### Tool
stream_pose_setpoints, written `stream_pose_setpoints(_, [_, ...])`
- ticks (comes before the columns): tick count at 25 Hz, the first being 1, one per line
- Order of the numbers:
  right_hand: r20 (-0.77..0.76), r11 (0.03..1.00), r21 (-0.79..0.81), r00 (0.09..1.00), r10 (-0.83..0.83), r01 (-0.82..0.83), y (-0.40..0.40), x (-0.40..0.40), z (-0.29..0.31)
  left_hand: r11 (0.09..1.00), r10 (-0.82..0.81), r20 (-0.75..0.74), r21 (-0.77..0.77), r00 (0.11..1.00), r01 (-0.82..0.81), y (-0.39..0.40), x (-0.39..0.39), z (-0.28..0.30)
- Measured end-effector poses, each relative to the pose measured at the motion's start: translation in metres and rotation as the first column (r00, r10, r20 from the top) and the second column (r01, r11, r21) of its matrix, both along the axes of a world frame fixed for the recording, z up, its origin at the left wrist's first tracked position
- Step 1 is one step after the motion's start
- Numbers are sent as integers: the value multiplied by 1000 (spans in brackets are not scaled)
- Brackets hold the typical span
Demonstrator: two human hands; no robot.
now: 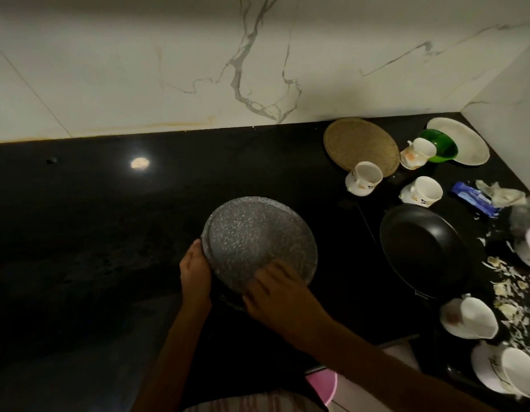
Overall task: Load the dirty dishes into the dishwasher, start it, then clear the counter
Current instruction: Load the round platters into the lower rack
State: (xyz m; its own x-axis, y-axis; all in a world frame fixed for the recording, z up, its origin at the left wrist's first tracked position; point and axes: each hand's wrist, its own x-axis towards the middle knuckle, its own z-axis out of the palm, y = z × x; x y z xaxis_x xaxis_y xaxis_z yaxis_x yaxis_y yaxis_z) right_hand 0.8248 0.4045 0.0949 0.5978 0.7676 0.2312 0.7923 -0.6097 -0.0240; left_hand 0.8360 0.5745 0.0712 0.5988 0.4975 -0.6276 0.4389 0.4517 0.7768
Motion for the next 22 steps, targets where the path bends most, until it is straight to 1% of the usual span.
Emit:
stream_pose_setpoints(2, [-44, 999, -26, 999, -20, 19, 0, -15, -20, 998, -3, -52, -61, 999, 0, 2, 3, -2])
stream_pose_setpoints(4, [-80, 998, -68, 997, -7, 2, 0, -21, -33, 995, -34, -5, -89, 999, 34, 3, 3, 0])
stream_pose_setpoints(6, [-174, 996, -82, 985, 6, -21, -1, -12, -29, 993, -113, 63, -15, 992, 115, 1, 0, 1])
stream_pose_setpoints(7, [-258, 998, -55, 966, -4, -11, -1, -1, -21, 989, -144, 89, 33, 986, 142, 0, -2, 0])
stream_pose_setpoints(8, [-333, 1000, 4, 943, -21, 24, -3, 15, -10, 986, -155, 107, 74, 982, 147, -1, -3, -1])
stream_pose_setpoints(10, [-479, 979, 125, 874, -85, 164, -9, 61, 11, 976, -164, 130, 166, 978, 141, -5, -5, -2])
stream_pose_setpoints(11, [-507, 953, 147, 848, -156, 263, -14, 88, 20, 967, -172, 143, 215, 975, 139, -6, -4, -3])
stream_pose_setpoints(12, [-494, 923, 132, 831, -254, 361, -21, 117, 24, 959, -174, 160, 250, 972, 131, -7, -4, -4])
stream_pose_setpoints(14, [-430, 859, -1, 775, -462, 512, -33, 171, 27, 949, -169, 167, 292, 971, 115, -8, -2, -9])
stream_pose_setpoints(16, [-403, 790, -107, 701, -589, 603, -42, 213, 21, 947, -143, 156, 308, 977, 90, -7, 2, -14])
stream_pose_setpoints(20, [-437, 633, -156, 521, -733, 759, -51, 266, 5, 956, -117, 133, 285, 984, 75, -7, 8, -13])
stream_pose_setpoints(22, [-466, 582, -190, 449, -762, 791, -54, 282, 0, 957, -128, 114, 276, 985, 92, -7, 9, -13])
